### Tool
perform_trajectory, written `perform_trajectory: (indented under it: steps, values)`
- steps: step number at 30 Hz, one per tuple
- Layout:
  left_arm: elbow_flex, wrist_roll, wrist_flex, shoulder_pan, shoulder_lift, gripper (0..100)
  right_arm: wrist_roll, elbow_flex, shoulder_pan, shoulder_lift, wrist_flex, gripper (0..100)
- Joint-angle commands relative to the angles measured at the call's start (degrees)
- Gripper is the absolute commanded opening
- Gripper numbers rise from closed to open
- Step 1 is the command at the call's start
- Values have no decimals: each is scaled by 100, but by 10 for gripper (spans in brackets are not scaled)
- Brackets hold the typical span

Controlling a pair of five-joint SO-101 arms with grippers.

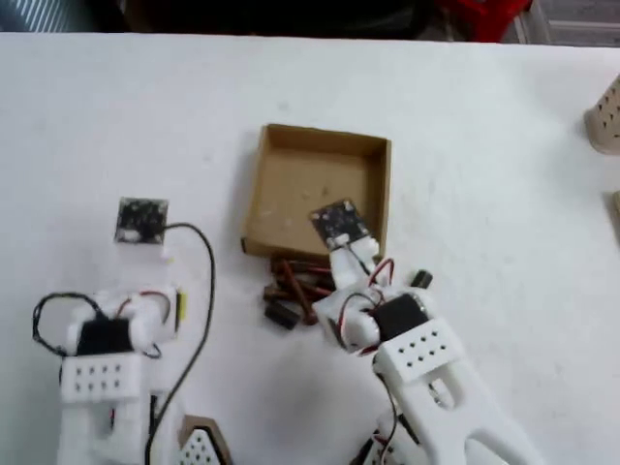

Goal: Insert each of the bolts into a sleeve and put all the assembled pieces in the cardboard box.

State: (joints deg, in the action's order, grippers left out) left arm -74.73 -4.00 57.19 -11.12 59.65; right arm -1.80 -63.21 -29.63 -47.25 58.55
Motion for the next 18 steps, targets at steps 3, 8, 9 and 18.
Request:
perform_trajectory:
  steps: [3,8,9,18]
  values:
    - [62,62,-1749,92,-1789,134,62,18,-92,207,-171,131]
    - [387,62,-1398,110,-2026,222,-26,62,-84,418,4,131]
    - [387,62,-1371,110,-2026,235,-158,62,-84,418,22,131]
    - [387,62,-1398,119,-2026,245,-308,9,-127,479,101,136]
